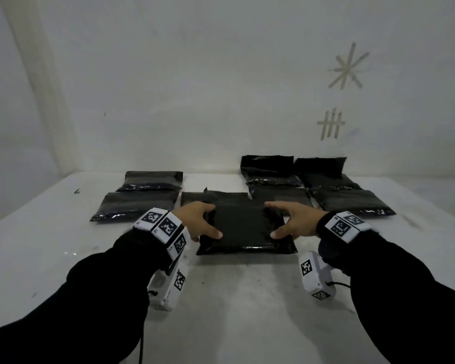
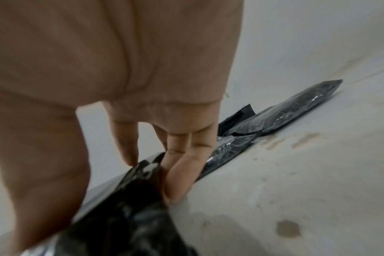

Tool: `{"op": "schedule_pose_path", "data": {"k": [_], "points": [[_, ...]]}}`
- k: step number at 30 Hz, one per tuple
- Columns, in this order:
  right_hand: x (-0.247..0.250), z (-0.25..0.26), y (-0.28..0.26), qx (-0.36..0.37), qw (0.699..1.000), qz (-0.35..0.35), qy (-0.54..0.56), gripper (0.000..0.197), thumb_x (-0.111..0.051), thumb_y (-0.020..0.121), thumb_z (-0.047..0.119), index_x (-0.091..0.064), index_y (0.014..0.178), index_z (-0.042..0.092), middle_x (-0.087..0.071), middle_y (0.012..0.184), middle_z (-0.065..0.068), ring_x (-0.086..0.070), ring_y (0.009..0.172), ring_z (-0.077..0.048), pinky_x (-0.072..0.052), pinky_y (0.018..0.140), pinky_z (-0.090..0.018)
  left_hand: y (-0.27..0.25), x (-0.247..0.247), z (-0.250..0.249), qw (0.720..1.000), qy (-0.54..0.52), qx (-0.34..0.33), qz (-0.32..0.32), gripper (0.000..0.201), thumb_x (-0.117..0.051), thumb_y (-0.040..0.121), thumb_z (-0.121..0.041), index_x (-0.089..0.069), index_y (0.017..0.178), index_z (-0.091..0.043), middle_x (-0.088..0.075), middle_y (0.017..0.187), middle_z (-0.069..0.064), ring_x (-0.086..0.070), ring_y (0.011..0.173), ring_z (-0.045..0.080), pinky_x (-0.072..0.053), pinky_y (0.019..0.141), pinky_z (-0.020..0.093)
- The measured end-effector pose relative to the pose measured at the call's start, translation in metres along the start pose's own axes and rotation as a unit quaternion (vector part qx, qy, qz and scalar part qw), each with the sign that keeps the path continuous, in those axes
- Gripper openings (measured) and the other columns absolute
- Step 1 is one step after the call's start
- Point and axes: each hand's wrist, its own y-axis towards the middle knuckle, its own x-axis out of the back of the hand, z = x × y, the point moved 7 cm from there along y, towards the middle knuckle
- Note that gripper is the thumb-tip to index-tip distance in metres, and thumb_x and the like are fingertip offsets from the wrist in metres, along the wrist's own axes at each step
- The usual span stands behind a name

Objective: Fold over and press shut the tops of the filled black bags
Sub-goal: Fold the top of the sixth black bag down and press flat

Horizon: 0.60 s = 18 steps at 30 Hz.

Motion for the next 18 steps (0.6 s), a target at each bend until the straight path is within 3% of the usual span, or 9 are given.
{"op": "schedule_pose_path", "data": {"k": [5, 8, 11, 13, 15, 16, 18], "points": [[-0.018, -0.021, -0.023, -0.049, 0.996, 0.043, -0.068, 0.082, -0.074, 0.08, 0.01, -0.029, 0.147, 0.027, -0.032, 0.148, 0.0, -0.049, 0.117, -0.024, -0.054, 0.082, -0.034, -0.014, -0.029, 0.007, 0.999, 0.016, 0.032, 0.041, 0.064, -0.073, 0.081, -0.018, -0.045, 0.138, -0.011, -0.053, 0.131, 0.007, -0.062, 0.092, 0.022, -0.055, 0.079, 0.034], [-0.022, -0.029, -0.028, -0.081, 0.992, 0.056, -0.082, 0.081, -0.074, 0.08, 0.014, -0.029, 0.147, 0.028, -0.026, 0.152, -0.003, -0.044, 0.127, -0.03, -0.053, 0.083, -0.035, -0.014, -0.035, 0.013, 0.997, 0.037, 0.056, 0.047, 0.07, -0.071, 0.083, -0.025, -0.037, 0.143, -0.015, -0.053, 0.131, 0.007, -0.063, 0.09, 0.022, -0.055, 0.076, 0.032], [-0.02, -0.032, -0.029, -0.101, 0.988, 0.059, -0.104, 0.081, -0.074, 0.08, 0.02, -0.028, 0.147, 0.029, -0.027, 0.153, -0.005, -0.047, 0.126, -0.029, -0.052, 0.088, -0.037, -0.011, -0.03, 0.013, 0.995, 0.066, 0.063, 0.038, 0.061, -0.068, 0.085, -0.032, -0.044, 0.139, -0.018, -0.058, 0.125, 0.006, -0.062, 0.093, 0.019, -0.052, 0.066, 0.024], [-0.016, -0.032, -0.026, -0.109, 0.987, 0.053, -0.106, 0.082, -0.074, 0.081, 0.022, -0.027, 0.148, 0.027, -0.032, 0.15, -0.006, -0.05, 0.122, -0.028, -0.052, 0.088, -0.037, -0.005, -0.023, 0.014, 0.995, 0.074, 0.066, 0.013, 0.045, -0.065, 0.086, -0.032, -0.056, 0.127, -0.016, -0.061, 0.113, 0.004, -0.058, 0.092, 0.016, -0.045, 0.058, 0.016], [-0.008, -0.03, -0.021, -0.114, 0.989, 0.031, -0.093, 0.081, -0.071, 0.083, 0.024, -0.024, 0.149, 0.024, -0.042, 0.142, -0.009, -0.057, 0.11, -0.025, -0.051, 0.085, -0.037, 0.004, -0.012, 0.018, 0.995, 0.055, 0.077, -0.041, 0.023, -0.066, 0.086, -0.031, -0.065, 0.1, -0.012, -0.061, 0.093, 0.006, -0.059, 0.088, 0.016, -0.041, 0.054, 0.018], [-0.004, -0.029, -0.018, -0.119, 0.99, 0.016, -0.08, 0.077, -0.069, 0.085, 0.025, -0.026, 0.148, 0.022, -0.049, 0.136, -0.01, -0.059, 0.102, -0.024, -0.051, 0.083, -0.036, 0.01, -0.009, 0.021, 0.994, 0.036, 0.086, -0.063, 0.018, -0.066, 0.086, -0.03, -0.064, 0.086, -0.012, -0.06, 0.085, 0.007, -0.061, 0.085, 0.018, -0.04, 0.053, 0.019], [0.005, -0.025, -0.012, -0.135, 0.989, -0.02, -0.063, 0.062, -0.063, 0.09, 0.028, -0.035, 0.143, 0.014, -0.057, 0.12, -0.011, -0.059, 0.092, -0.021, -0.05, 0.077, -0.032, 0.02, -0.006, 0.029, 0.99, -0.011, 0.11, -0.09, 0.022, -0.066, 0.086, -0.03, -0.062, 0.079, -0.009, -0.058, 0.08, 0.01, -0.064, 0.081, 0.023, -0.043, 0.058, 0.022]]}}
